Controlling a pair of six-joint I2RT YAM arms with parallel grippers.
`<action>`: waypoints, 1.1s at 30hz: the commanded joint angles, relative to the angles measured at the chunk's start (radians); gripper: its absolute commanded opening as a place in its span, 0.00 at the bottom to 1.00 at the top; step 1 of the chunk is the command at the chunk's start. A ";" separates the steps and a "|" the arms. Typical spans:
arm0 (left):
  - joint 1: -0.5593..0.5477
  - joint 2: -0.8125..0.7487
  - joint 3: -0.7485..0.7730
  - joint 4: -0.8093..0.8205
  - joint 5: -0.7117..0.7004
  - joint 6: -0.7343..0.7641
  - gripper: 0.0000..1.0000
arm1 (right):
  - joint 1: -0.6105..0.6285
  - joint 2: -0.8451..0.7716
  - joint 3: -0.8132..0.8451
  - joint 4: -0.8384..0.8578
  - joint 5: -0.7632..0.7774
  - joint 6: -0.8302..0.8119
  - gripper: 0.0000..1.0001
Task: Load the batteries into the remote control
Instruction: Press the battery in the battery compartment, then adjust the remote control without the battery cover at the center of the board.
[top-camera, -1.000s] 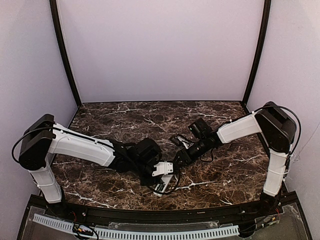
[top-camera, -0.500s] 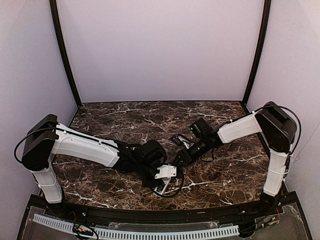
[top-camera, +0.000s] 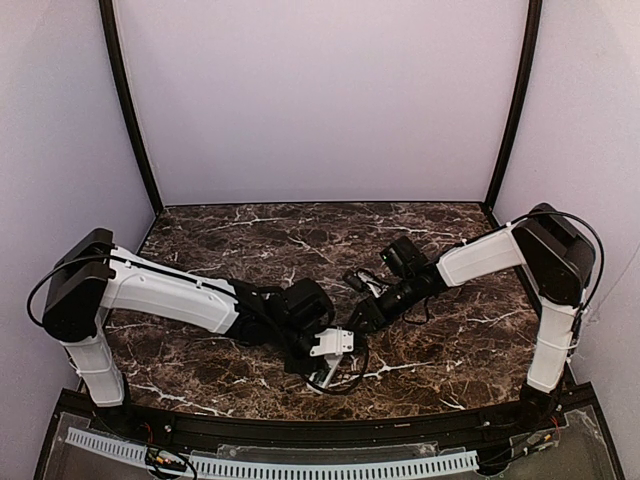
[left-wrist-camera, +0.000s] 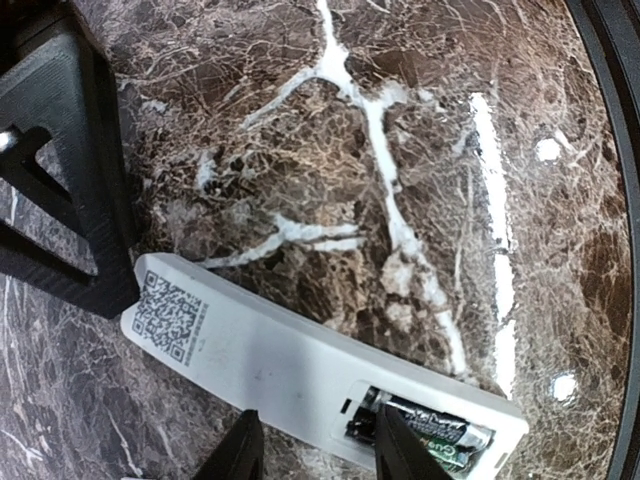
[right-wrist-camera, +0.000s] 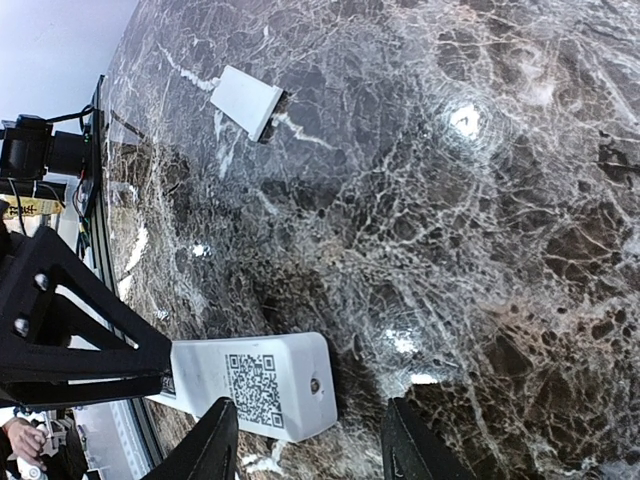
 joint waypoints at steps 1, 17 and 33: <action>0.025 -0.092 0.032 -0.019 -0.065 -0.048 0.41 | -0.010 -0.022 -0.018 -0.034 0.027 -0.006 0.48; 0.240 -0.269 -0.141 0.088 -0.094 -0.425 0.68 | 0.007 -0.032 -0.028 -0.002 -0.064 0.006 0.52; 0.349 -0.068 -0.052 -0.112 0.013 -0.430 0.55 | 0.058 -0.099 -0.143 0.024 -0.060 0.040 0.45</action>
